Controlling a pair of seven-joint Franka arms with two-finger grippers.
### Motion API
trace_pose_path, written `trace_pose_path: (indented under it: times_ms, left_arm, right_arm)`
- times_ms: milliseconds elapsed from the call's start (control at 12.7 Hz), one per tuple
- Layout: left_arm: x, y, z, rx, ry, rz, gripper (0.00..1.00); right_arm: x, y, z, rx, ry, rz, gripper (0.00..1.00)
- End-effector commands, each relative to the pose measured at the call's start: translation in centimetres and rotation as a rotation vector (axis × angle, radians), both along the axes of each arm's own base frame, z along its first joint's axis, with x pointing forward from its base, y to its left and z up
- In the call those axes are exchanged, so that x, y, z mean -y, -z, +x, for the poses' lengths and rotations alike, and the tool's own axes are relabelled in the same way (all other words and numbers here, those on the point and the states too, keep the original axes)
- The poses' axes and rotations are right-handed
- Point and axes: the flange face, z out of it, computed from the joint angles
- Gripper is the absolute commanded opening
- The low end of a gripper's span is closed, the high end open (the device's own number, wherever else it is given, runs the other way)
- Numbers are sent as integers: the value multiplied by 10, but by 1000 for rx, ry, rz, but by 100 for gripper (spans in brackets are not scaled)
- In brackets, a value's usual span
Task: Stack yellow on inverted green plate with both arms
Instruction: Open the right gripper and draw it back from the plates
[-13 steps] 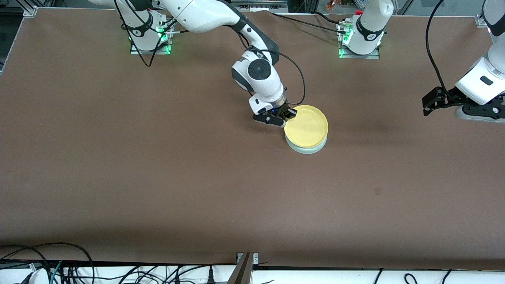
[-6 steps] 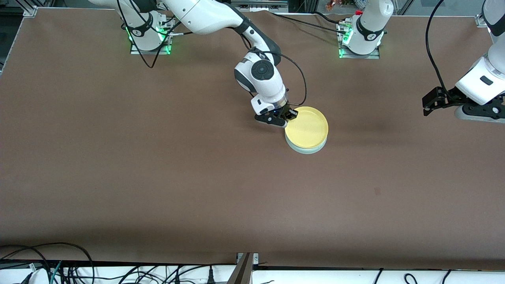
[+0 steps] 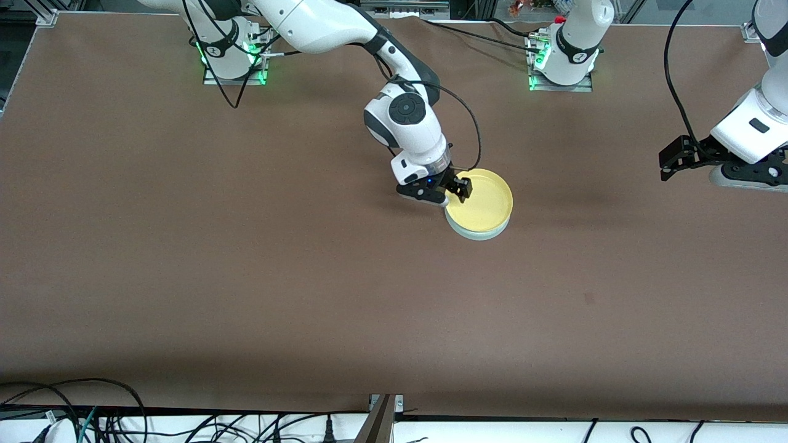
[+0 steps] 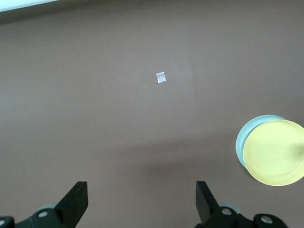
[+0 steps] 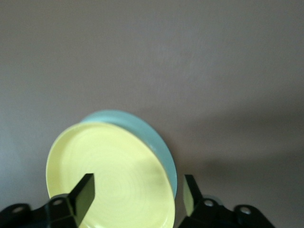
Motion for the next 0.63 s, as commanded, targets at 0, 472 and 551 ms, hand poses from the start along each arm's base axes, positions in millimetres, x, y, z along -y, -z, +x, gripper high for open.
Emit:
trace_pose_path:
  times_ms: [0, 472, 551]
  left_arm:
    - [0, -5, -1, 9, 18, 22, 100]
    - [1, -5, -3, -2, 18, 22, 100]
    - [1, -5, -3, -2, 18, 22, 100]
  right_arm:
    - [33, -69, 32, 11, -6, -77, 100]
    - [221, -238, 111, -45, -90, -208, 100]
    - [254, -269, 111, -56, -120, -205, 100]
